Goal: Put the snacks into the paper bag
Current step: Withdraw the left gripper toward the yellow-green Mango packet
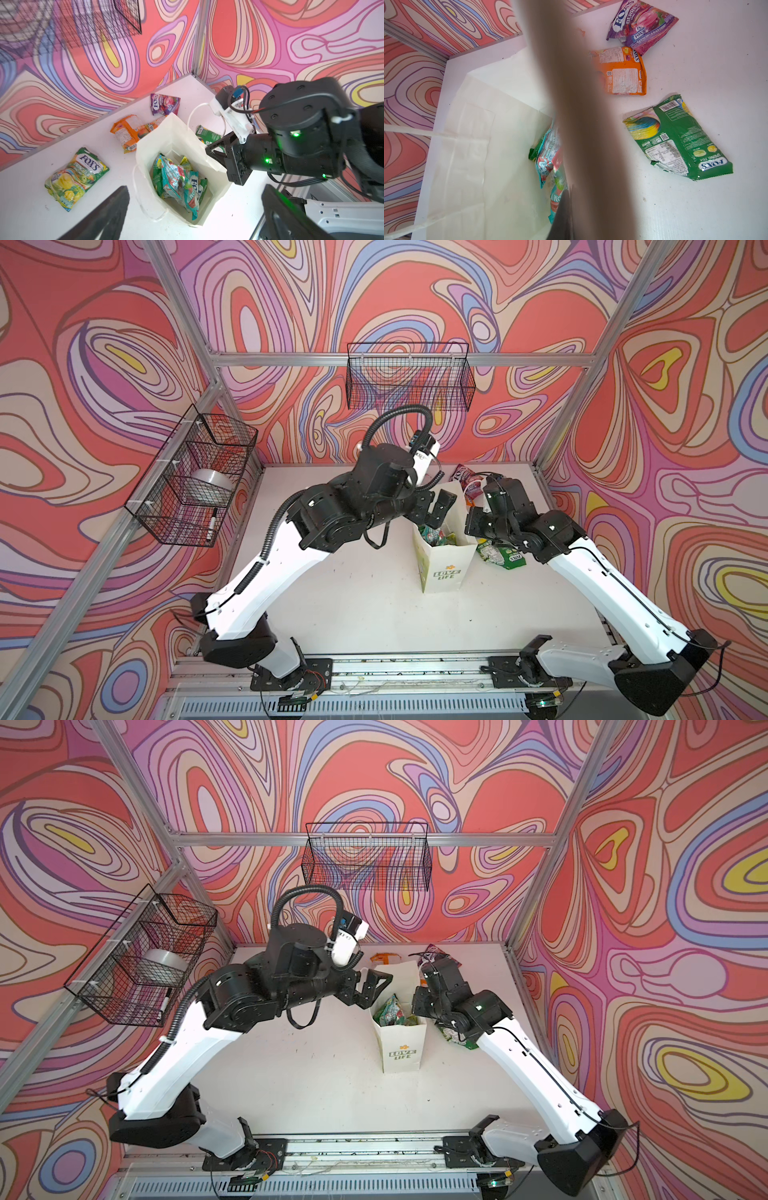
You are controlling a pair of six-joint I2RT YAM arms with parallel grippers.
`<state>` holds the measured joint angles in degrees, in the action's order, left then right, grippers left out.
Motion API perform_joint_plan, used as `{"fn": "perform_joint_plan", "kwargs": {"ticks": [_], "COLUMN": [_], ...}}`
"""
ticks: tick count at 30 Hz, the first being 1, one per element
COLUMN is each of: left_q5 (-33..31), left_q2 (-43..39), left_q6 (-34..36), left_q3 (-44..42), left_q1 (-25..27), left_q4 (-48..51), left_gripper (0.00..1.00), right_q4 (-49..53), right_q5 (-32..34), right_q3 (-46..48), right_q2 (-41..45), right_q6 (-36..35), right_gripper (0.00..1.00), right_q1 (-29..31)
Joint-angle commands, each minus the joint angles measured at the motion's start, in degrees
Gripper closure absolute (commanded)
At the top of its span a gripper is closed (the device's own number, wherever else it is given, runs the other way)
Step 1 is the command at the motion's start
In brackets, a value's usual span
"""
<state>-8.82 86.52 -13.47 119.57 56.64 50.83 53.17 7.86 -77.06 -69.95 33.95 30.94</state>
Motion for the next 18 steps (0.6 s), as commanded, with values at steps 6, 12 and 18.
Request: {"fn": "perform_joint_plan", "kwargs": {"ticks": [6, 12, 18], "left_q5": [-11.08, -6.09, 1.79], "left_q2": [-9.88, -10.51, -10.58], "left_q6": [1.61, -1.4, -3.75], "left_q3": [-6.45, -6.44, -11.02], "left_q1": [-5.81, -18.22, -30.62], "left_q4": [-3.77, 3.88, 6.06], "left_gripper": [0.0, 0.0, 0.0], "right_q4": [-1.5, -1.84, -1.56], "right_q5": [0.49, 0.4, 0.41], "right_q3": [-1.3, -1.03, -0.84], "right_q2": [-0.82, -0.91, -0.89], "right_q6": [-0.59, -0.73, -0.6], "right_gripper": [1.0, 1.0, 1.0], "right_q1": [0.37, 0.35, 0.35]}}
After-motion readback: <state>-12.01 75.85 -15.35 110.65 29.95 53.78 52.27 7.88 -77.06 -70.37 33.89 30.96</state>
